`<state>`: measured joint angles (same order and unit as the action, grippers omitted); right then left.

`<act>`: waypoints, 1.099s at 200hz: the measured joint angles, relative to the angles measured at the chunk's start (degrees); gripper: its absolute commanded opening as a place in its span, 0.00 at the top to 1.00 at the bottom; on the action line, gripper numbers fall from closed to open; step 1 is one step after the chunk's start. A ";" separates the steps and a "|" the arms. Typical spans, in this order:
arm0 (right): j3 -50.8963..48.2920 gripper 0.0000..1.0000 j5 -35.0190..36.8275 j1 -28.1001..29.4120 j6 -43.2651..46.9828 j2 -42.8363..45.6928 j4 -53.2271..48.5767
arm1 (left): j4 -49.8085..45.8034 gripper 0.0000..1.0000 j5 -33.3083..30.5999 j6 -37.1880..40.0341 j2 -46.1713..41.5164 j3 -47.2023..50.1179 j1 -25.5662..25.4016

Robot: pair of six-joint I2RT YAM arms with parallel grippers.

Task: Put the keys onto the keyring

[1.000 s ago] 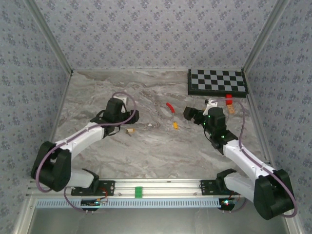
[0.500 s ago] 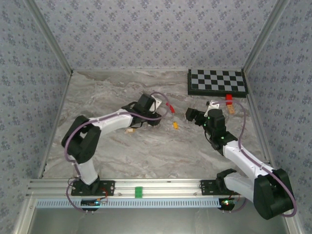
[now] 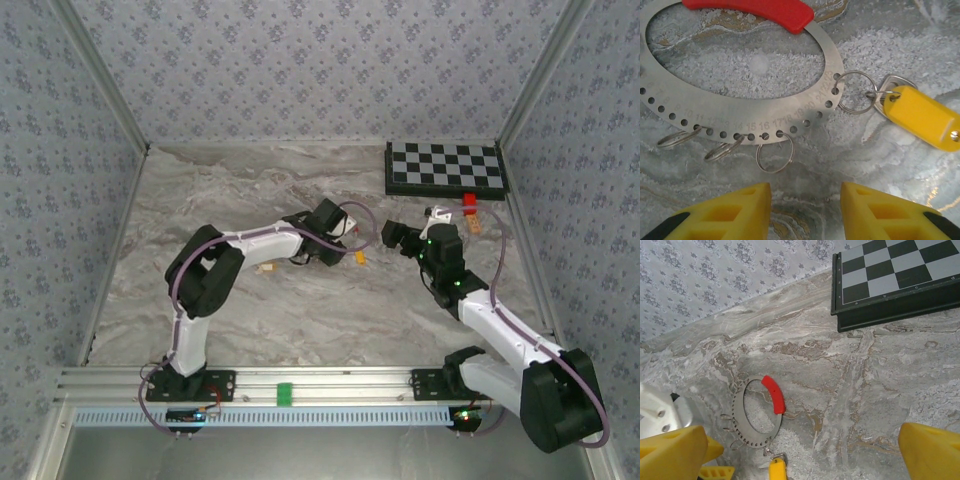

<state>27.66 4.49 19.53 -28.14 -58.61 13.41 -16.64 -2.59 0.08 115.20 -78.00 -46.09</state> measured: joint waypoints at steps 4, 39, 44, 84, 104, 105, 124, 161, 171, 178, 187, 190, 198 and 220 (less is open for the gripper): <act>0.00 0.00 -0.02 0.00 0.00 0.00 0.00 | 0.00 0.60 -0.07 0.11 0.20 -0.20 -0.02; 0.00 0.00 -0.44 0.00 -0.17 0.00 0.00 | -0.46 0.61 -1.31 0.83 2.16 -2.16 -0.04; 0.00 0.01 -0.46 0.00 -0.17 0.00 0.02 | -0.46 0.61 -1.55 0.96 2.60 -2.67 -0.04; 0.00 0.00 -1.01 0.00 -0.39 0.00 0.02 | -0.83 0.63 -2.51 1.44 5.22 -5.29 -0.04; 0.00 0.00 -1.29 0.00 -0.57 0.00 0.02 | -1.27 0.68 -3.06 1.64 5.55 -6.45 0.00; 0.00 0.00 -1.31 0.00 -0.59 0.00 0.02 | -1.27 0.68 -3.06 1.62 5.60 -6.51 0.00; 0.00 0.00 -1.40 0.02 -0.59 0.00 0.02 | -1.36 0.76 -3.28 2.10 5.73 -6.78 0.15; 0.00 0.00 -1.51 0.02 -0.59 0.00 0.02 | -1.62 0.96 -3.69 2.32 5.79 -6.78 0.44; 0.00 0.01 -1.51 0.02 -0.59 0.00 0.02 | -1.60 0.97 -3.91 2.38 5.79 -6.82 0.44; 0.00 0.00 -1.51 0.02 -0.59 0.00 0.02 | -1.55 0.98 -3.96 2.43 5.79 -6.84 0.44; 0.00 0.00 -1.51 0.02 -0.59 0.00 0.02 | -1.57 1.00 -4.04 2.45 5.79 -6.84 0.44; 0.00 0.00 -1.51 0.02 -0.59 0.00 0.02 | -1.57 1.00 -4.11 2.45 5.79 -6.84 0.44; 0.00 0.00 -1.51 0.02 -0.59 0.00 0.02 | -1.57 1.00 -4.17 2.43 5.79 -6.84 0.44; 0.00 0.01 -1.51 0.02 -0.59 0.00 0.02 | -1.62 1.00 -4.15 2.40 5.70 -6.84 0.44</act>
<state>27.66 2.98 19.55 -28.73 -58.61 13.43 -18.26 -6.74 2.48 120.90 -84.84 -45.65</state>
